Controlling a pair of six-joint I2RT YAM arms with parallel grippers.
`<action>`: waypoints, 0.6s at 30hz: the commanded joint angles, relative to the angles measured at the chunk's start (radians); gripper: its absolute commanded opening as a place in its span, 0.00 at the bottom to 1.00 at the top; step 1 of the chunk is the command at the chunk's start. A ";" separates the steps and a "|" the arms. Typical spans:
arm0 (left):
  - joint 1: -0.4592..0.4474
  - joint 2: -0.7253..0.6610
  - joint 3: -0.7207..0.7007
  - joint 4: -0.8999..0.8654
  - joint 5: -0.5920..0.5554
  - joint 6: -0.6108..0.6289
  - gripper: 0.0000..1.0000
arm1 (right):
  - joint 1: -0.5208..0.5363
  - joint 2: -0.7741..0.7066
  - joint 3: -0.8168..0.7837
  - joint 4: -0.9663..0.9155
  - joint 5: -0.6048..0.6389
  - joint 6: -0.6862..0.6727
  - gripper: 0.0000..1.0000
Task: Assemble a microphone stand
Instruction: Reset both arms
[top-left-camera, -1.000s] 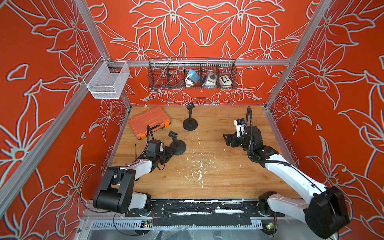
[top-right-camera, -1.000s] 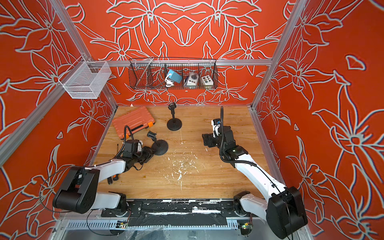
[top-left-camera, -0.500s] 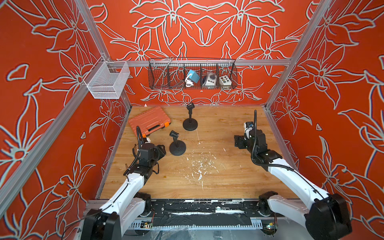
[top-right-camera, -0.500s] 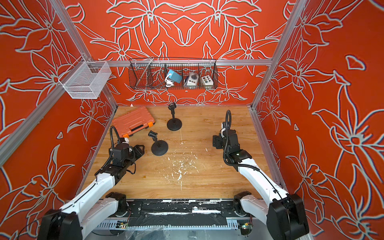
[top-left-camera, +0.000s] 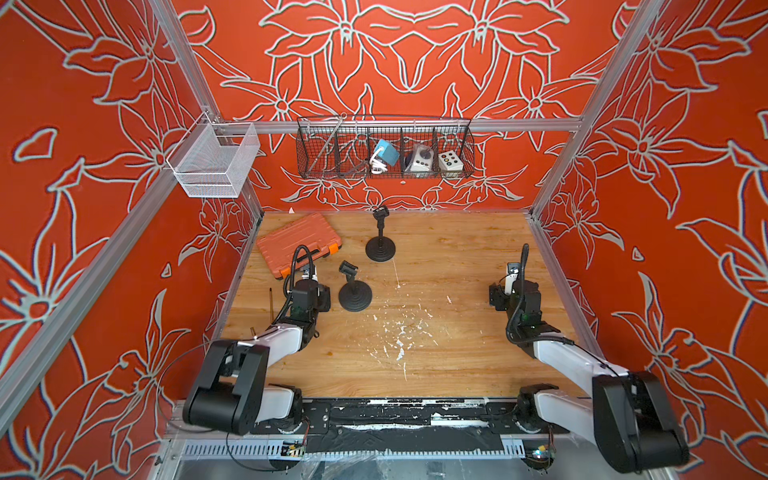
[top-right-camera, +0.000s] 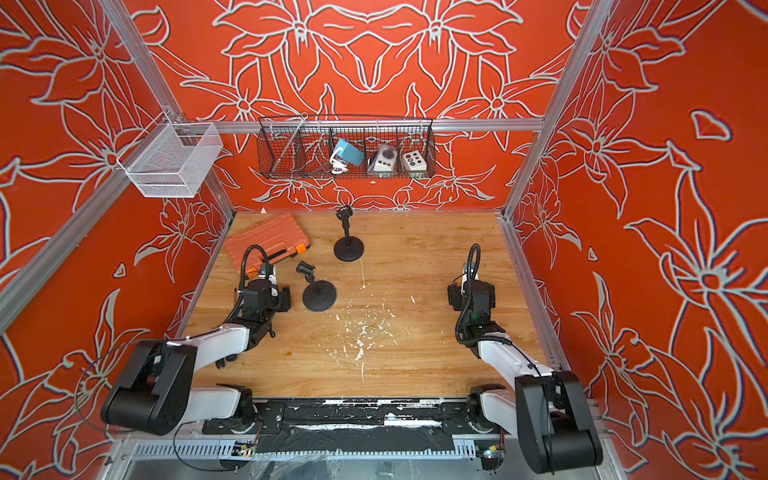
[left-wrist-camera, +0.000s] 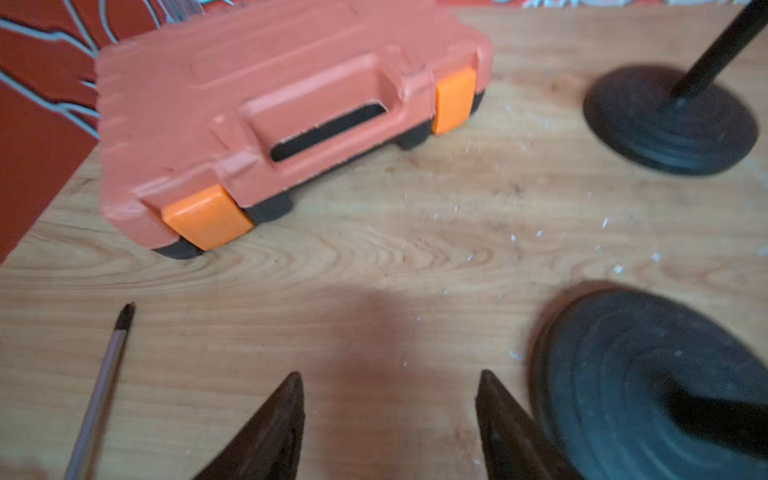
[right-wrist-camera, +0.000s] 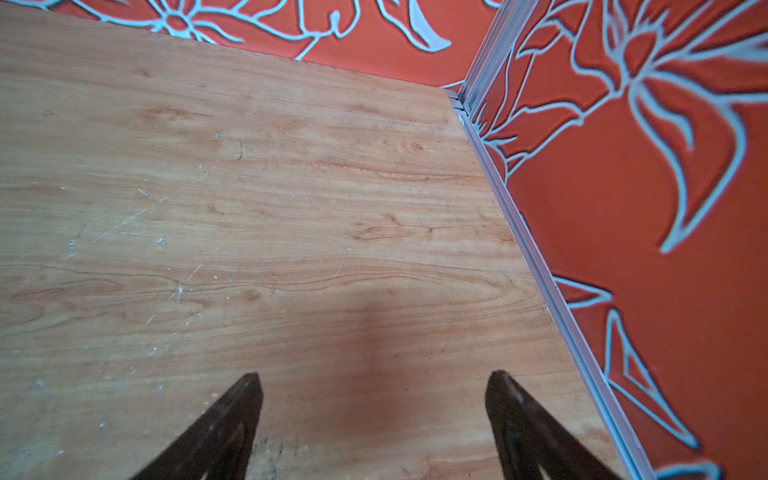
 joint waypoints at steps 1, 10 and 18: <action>0.069 0.010 -0.005 0.157 0.063 0.015 0.68 | -0.018 0.061 -0.024 0.217 -0.096 -0.032 0.86; 0.150 0.038 -0.110 0.354 0.227 -0.015 0.68 | -0.036 0.240 -0.079 0.492 -0.138 -0.041 0.84; 0.154 0.041 -0.067 0.276 0.245 -0.010 0.85 | -0.098 0.233 0.003 0.311 -0.218 0.002 0.86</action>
